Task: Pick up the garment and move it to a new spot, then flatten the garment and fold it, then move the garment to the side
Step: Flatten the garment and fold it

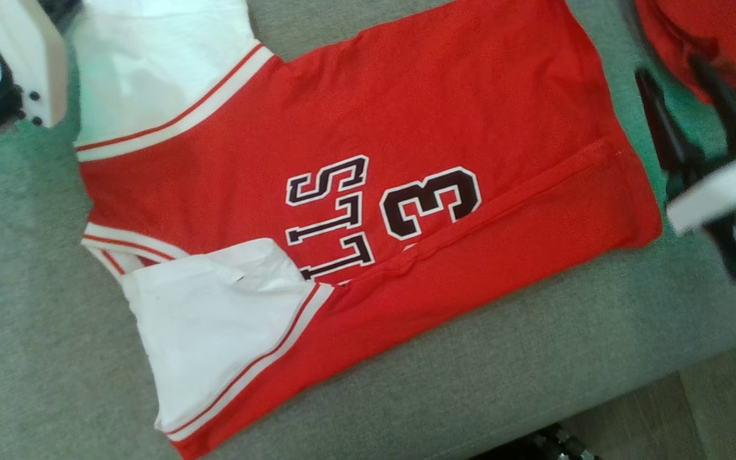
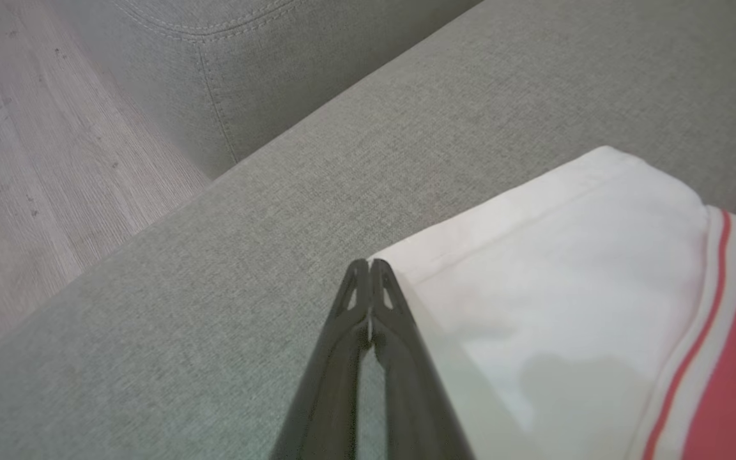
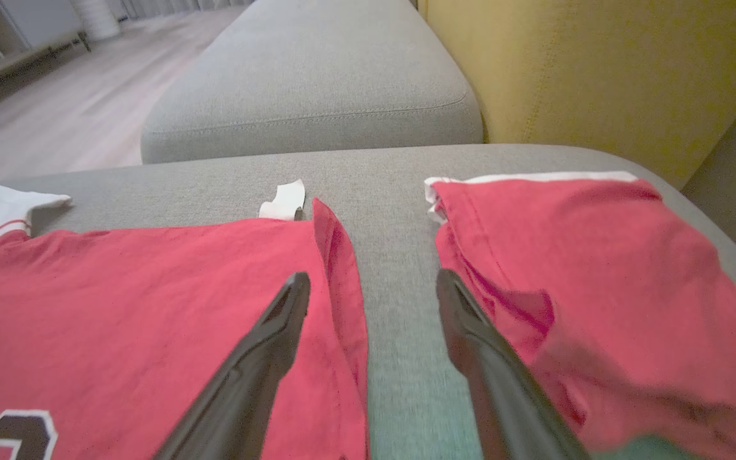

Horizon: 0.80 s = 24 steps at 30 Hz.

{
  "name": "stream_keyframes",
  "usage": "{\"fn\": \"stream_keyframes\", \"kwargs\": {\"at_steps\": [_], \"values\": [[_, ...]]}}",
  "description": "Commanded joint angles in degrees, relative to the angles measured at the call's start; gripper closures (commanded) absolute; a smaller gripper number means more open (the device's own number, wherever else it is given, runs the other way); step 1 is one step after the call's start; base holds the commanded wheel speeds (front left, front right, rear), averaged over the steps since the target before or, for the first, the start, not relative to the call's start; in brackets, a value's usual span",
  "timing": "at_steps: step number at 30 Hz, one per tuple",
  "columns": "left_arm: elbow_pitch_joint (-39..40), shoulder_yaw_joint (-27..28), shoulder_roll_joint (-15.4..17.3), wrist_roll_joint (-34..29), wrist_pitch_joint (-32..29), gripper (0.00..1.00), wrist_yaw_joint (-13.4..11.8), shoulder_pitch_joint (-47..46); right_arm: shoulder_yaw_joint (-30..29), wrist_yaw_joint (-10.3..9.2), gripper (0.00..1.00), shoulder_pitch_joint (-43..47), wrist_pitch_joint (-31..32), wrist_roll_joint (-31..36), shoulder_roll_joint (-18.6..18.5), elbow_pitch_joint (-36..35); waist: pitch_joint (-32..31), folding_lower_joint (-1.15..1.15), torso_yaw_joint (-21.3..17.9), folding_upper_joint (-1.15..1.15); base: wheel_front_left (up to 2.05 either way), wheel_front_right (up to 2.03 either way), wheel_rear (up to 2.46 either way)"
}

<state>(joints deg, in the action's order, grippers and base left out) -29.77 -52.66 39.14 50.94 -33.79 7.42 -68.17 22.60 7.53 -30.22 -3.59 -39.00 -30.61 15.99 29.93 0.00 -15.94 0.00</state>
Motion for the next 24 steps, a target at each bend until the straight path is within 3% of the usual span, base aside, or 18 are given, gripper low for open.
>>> {"fn": "stream_keyframes", "kwargs": {"at_steps": [1,8,18,19,24], "values": [[1.74,1.67,2.01,0.51,0.56,1.0,0.05,-3.61,1.2,-0.04,0.0,-2.48,2.77,1.25,-1.72,-0.66,-0.52,0.0,0.65,0.0,0.0,0.0,0.0],[3.92,-2.14,2.03,1.82,1.31,1.0,0.06,-5.8,7.27,-0.04,0.0,-16.67,18.95,7.77,1.18,6.15,-0.88,0.0,2.44,0.0,0.0,0.0,0.0],[4.45,-6.06,2.06,3.41,2.77,1.0,0.06,-8.4,13.3,-0.04,0.0,-28.19,27.98,11.82,4.31,16.99,-0.35,0.0,4.41,0.0,0.0,0.0,0.0],[4.39,-6.44,2.04,3.58,2.99,1.0,0.06,-8.56,13.69,-0.04,0.02,-28.89,28.18,11.85,4.48,17.83,-0.32,0.0,4.56,0.0,0.0,0.0,0.0],[3.84,-8.09,1.7,4.41,4.0,1.0,0.06,-9.24,15.53,-0.04,0.28,-31.12,28.63,10.87,4.65,21.09,-0.15,0.0,5.3,0.0,0.0,0.0,0.0]]}}
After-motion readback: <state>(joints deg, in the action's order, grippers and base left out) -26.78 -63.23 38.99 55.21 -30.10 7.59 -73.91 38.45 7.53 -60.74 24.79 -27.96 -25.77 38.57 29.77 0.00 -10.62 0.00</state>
